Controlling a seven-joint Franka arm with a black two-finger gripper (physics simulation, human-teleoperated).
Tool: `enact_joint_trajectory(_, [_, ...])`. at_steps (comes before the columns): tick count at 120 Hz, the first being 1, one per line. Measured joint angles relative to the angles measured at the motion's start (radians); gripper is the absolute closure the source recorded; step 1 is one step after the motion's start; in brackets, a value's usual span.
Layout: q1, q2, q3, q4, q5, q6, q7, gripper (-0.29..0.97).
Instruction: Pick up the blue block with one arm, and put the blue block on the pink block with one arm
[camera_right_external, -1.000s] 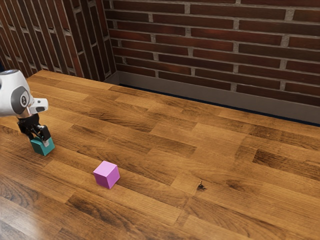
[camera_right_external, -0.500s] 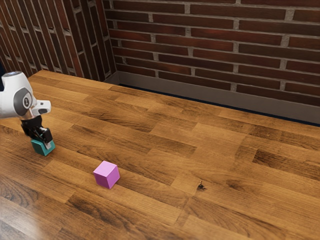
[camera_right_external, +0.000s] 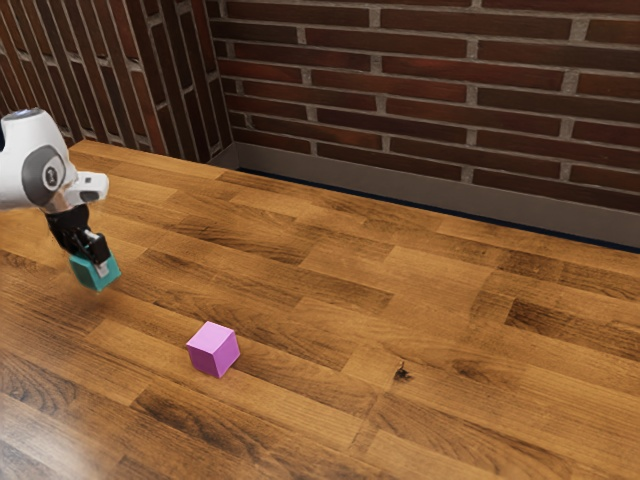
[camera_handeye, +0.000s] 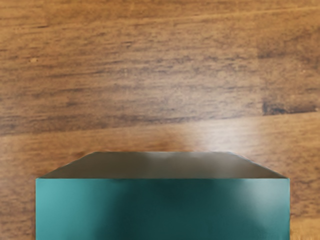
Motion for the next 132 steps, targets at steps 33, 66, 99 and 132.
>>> enact_joint_trajectory(33, [-0.018, -0.380, -0.307, -0.340, -0.044, -0.034, -0.043, 0.30])
enact_joint_trajectory(66, [-0.041, -0.374, -0.419, -0.351, -0.049, -0.065, -0.183, 0.31])
enact_joint_trajectory(99, [0.014, -0.362, -0.444, -0.378, -0.048, -0.065, -0.381, 0.30])
enact_joint_trajectory(132, [-0.043, -0.355, -0.473, -0.433, -0.048, 0.000, -0.543, 0.31])
